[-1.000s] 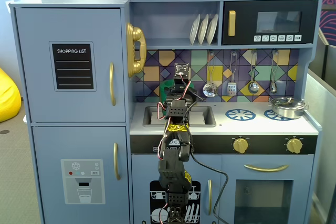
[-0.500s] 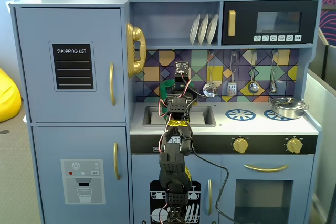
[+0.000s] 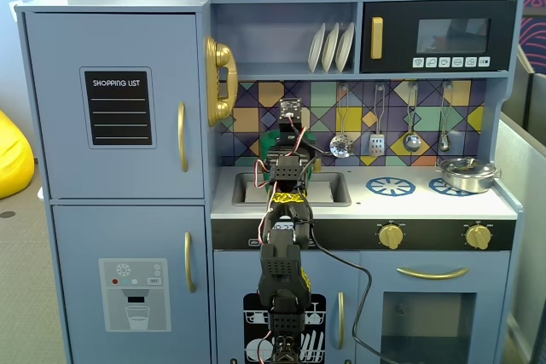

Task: Take off the lid from the green recipient and place it on the counter

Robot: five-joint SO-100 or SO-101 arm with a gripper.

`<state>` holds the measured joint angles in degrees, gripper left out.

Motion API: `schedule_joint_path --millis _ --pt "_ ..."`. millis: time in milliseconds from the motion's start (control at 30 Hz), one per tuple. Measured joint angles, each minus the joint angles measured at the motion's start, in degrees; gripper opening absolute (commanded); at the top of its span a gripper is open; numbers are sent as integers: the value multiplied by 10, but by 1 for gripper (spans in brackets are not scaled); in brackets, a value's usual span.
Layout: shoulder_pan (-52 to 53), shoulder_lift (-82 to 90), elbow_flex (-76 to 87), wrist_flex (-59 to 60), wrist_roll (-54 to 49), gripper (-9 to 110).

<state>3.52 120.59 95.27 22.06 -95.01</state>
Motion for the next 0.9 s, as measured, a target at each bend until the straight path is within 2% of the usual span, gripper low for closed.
schedule_joint_path --millis 600,900 --pt "4 0 -58 -45 -27 0" --pt "156 -1 -82 -40 -13 0"
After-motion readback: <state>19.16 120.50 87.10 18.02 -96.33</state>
